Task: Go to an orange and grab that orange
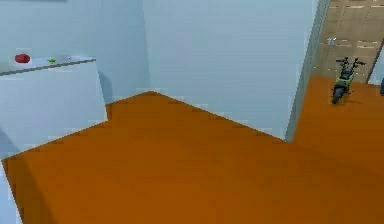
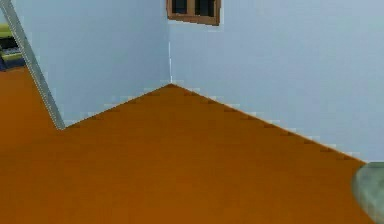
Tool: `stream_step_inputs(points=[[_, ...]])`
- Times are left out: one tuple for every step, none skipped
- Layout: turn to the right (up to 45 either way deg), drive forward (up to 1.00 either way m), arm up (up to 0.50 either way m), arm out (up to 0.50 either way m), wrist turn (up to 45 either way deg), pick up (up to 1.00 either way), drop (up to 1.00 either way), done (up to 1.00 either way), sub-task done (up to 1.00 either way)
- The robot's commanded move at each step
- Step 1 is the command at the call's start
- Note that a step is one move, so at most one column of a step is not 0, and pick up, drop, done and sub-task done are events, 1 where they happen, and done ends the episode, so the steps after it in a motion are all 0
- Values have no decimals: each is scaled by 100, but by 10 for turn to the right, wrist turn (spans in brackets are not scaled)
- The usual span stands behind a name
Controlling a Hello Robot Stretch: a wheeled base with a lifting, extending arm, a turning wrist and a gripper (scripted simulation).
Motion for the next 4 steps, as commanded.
stream_step_inputs(points=[[-150, 0, 0, 0, 0, 0, 0, 0, 0], [0, 25, 0, 0, 0, 0, 0, 0, 0], [-300, 0, 0, 0, 0, 0, 0, 0, 0], [0, 100, 0, 0, 0, 0, 0, 0, 0]])
